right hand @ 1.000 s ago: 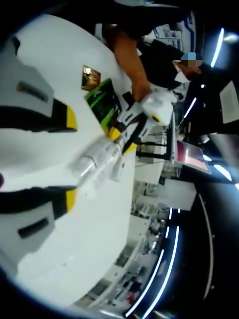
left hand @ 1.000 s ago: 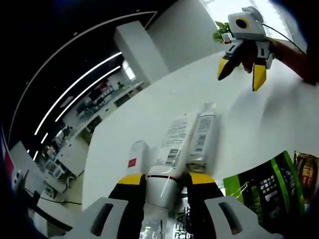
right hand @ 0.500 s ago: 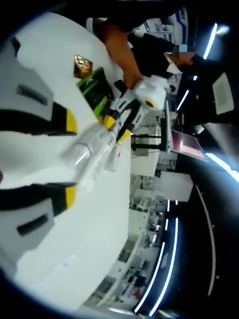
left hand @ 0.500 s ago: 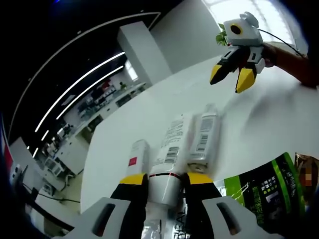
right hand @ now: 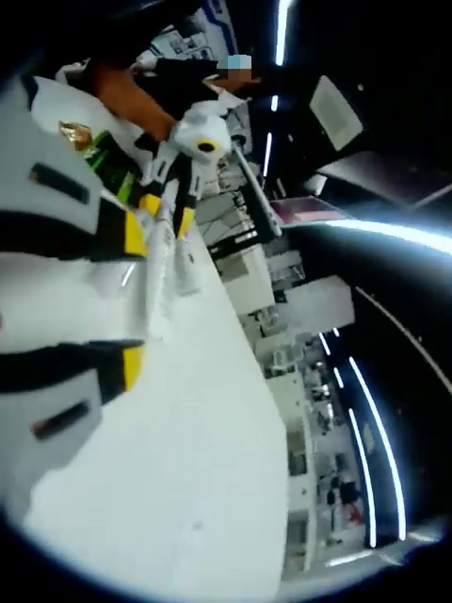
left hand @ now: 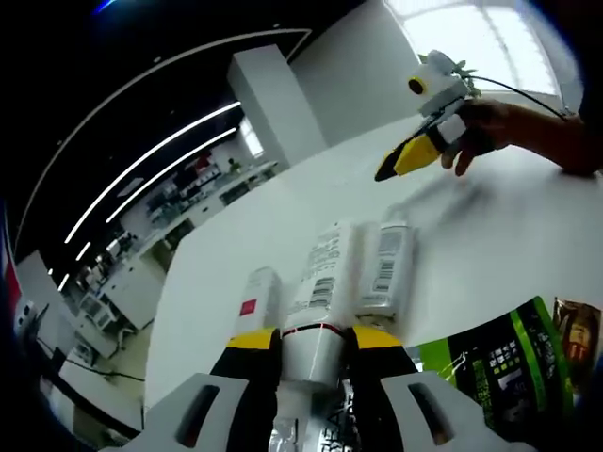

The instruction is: Arrange the skincare products in the storage area until every visible bottle or jar stands upright without overlapping.

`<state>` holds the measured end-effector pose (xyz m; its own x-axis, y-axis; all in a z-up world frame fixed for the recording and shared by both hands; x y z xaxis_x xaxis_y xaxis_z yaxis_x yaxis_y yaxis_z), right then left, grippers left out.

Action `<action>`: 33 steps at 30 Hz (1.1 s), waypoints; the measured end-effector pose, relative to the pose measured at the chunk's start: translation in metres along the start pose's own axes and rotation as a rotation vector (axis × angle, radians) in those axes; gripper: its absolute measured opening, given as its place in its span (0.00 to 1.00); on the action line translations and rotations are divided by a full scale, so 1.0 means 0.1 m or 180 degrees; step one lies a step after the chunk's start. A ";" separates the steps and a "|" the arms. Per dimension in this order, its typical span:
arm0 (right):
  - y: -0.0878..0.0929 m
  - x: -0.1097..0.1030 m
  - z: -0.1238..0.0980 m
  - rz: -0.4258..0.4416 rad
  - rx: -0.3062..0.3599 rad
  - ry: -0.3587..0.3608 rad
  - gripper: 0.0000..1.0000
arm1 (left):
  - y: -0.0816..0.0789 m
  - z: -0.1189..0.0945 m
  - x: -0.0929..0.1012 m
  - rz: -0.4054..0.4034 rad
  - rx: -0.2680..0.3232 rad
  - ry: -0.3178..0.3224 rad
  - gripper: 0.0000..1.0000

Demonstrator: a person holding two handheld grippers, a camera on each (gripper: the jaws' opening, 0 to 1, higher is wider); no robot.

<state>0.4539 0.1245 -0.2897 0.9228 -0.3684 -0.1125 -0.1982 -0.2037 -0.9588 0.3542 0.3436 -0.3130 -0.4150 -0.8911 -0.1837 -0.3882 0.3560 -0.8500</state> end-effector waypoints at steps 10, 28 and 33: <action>0.08 0.03 0.24 0.0410 -0.0217 -0.0045 0.29 | 0.00 0.03 -0.01 0.0038 0.0033 0.0004 0.28; 0.14 0.14 0.53 0.1295 -0.0166 -0.0089 0.25 | -0.02 0.04 0.04 0.0108 0.0106 0.0140 0.26; 0.13 0.19 0.59 0.1440 -0.0094 -0.0084 0.20 | -0.02 0.04 0.07 0.0117 0.0131 0.0191 0.25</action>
<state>0.4881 0.1683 -0.3196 0.7492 -0.4032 -0.5255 -0.5926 -0.0535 -0.8037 0.3549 0.3359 -0.3147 -0.4773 -0.8588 -0.1862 -0.3382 0.3751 -0.8631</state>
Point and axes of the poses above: the point that each gripper's makers call its tool centre point, and the gripper's own axes: z roughly forward along the fingers, x roughly to its right, y roughly out of its underside, the point moved 6 cm from there along -z, roughly backward along the fingers, and after that the axes turned 11 degrees about -z, right-handed, at the moved point
